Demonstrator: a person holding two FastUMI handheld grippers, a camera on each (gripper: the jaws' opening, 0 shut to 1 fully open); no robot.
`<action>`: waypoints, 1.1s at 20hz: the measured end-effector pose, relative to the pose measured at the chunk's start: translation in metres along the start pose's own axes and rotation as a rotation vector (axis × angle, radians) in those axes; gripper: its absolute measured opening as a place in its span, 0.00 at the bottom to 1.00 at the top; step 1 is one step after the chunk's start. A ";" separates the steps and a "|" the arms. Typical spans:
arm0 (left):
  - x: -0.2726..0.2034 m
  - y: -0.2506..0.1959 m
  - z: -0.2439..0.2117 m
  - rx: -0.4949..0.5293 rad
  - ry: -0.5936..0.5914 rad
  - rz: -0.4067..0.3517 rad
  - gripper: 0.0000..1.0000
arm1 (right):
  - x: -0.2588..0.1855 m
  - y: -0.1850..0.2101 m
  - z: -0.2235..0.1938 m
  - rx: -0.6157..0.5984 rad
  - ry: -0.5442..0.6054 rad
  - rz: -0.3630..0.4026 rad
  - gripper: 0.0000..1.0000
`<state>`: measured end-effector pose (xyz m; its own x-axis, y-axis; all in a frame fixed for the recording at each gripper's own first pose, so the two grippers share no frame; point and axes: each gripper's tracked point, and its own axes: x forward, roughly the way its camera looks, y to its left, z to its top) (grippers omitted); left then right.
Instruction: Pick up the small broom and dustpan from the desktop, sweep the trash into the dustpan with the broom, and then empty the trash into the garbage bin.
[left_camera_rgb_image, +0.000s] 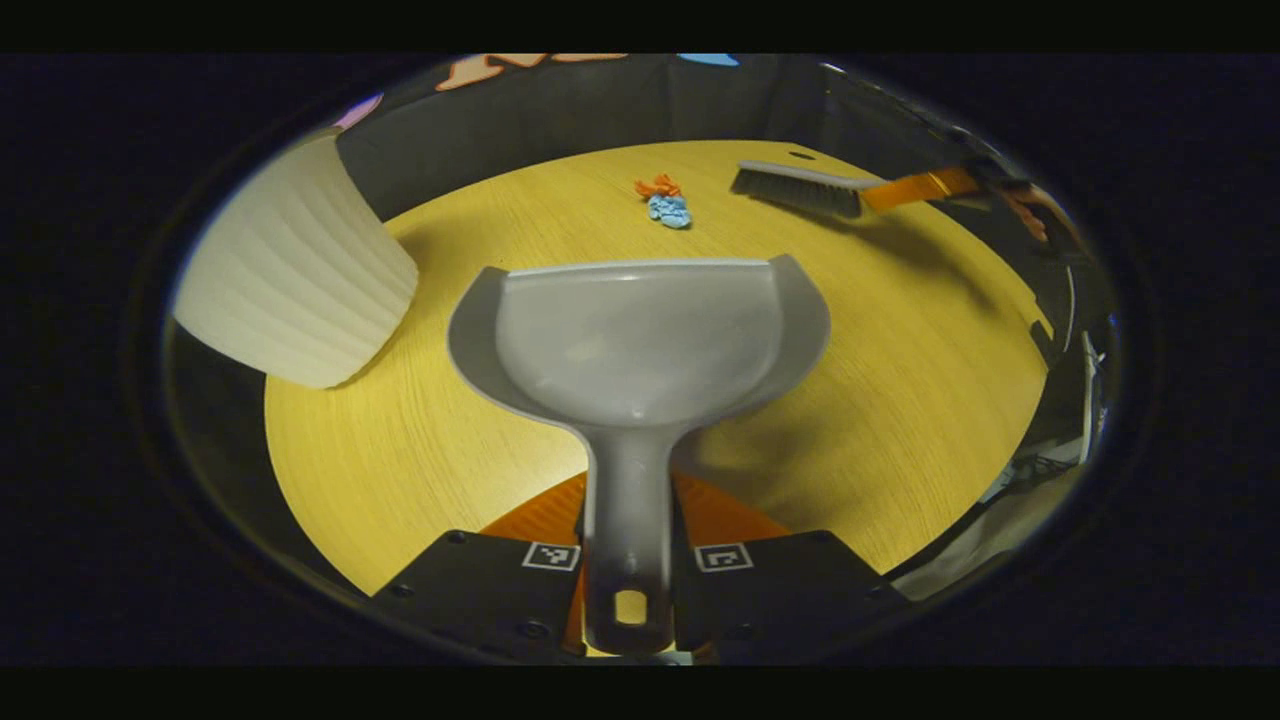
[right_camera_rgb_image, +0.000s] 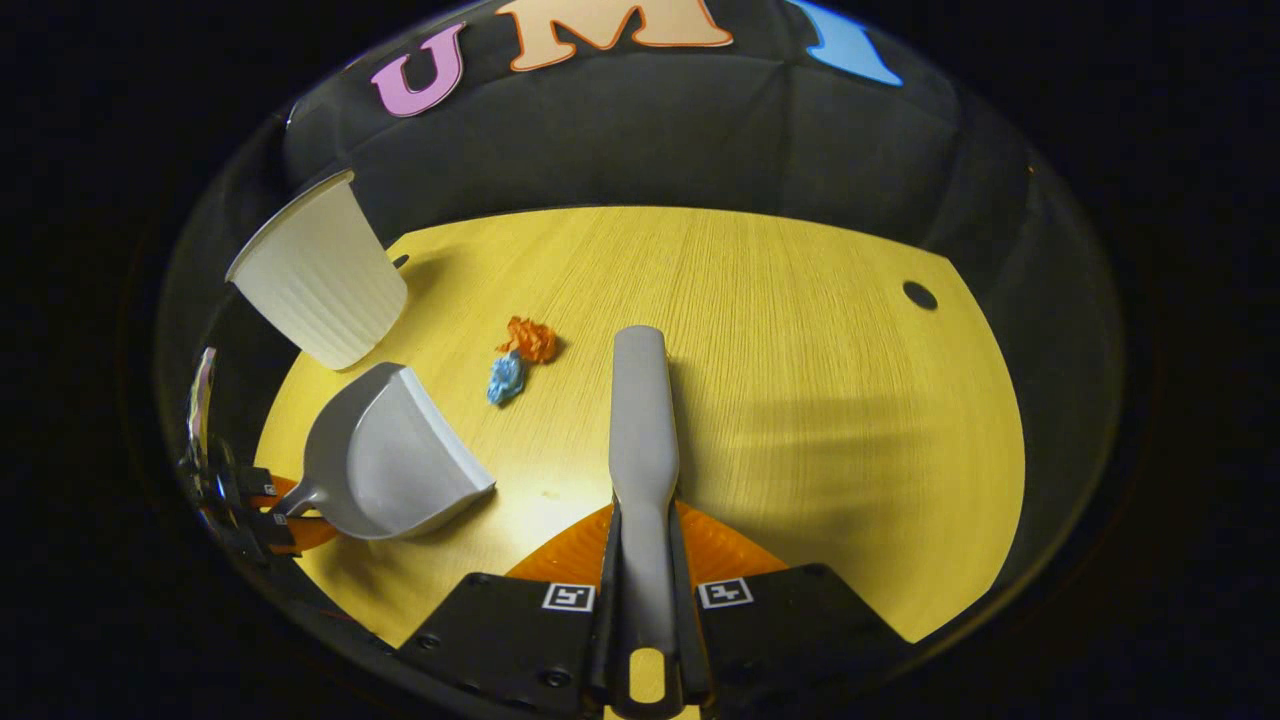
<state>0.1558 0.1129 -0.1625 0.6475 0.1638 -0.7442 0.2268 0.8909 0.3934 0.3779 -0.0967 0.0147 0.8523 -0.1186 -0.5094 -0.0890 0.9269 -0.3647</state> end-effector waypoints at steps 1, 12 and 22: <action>-0.002 0.000 0.001 0.007 0.012 0.005 0.27 | 0.015 -0.001 0.015 -0.051 -0.004 0.009 0.22; -0.003 0.000 0.014 0.026 0.080 0.052 0.27 | 0.068 0.073 0.039 -0.544 -0.023 0.274 0.22; -0.002 0.001 0.019 0.009 0.076 0.077 0.27 | 0.053 0.081 0.041 -0.709 0.003 0.425 0.22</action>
<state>0.1682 0.1050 -0.1502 0.6066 0.2637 -0.7500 0.1850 0.8707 0.4557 0.4369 -0.0134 -0.0096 0.6713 0.1894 -0.7166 -0.7084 0.4483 -0.5451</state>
